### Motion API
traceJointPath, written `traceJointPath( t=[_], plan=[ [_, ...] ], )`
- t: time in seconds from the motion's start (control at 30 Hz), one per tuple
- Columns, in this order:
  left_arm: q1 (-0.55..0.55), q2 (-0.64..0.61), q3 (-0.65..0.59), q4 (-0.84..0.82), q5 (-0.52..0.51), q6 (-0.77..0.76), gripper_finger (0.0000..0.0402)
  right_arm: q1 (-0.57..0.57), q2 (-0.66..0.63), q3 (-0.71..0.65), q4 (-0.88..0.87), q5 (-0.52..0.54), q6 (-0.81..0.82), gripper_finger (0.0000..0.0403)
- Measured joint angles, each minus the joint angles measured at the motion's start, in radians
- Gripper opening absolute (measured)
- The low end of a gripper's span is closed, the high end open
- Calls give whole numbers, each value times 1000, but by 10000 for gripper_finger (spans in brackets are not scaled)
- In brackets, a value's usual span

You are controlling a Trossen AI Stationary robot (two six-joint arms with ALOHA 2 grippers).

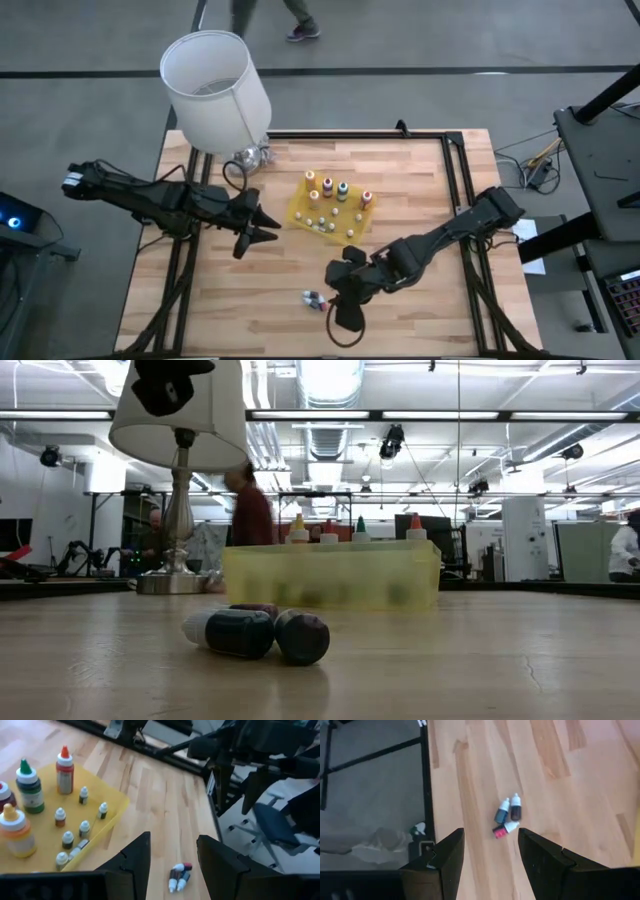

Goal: Pick & Place food coloring
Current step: Put the small red food coloring bottle into the yellow bin

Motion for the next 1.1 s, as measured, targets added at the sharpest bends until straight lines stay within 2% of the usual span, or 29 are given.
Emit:
traceJointPath(
  t=[0.3, 0.4, 0.57, 0.67, 0.83, 1.1],
  plan=[
    [0, -73, -160, 259, -5, 27, 133, -14, 32, 27, -9, -15, 195, 178],
    [0, -75, -203, 333, -5, 20, 133, -15, 58, 26, -21, -50, 285, 178],
    [0, -74, -245, 369, 1, -22, 133, -16, 129, 39, -34, -119, 447, 178],
    [0, -74, -248, 370, 2, -30, 133, -18, 183, 66, -40, -127, 518, 177],
    [0, -76, -248, 370, 3, -25, 133, -33, 289, 177, -82, -132, 592, 171],
    [0, -78, -248, 369, 4, -25, 133, -52, 457, 440, -359, -176, 652, 156]
  ],
)
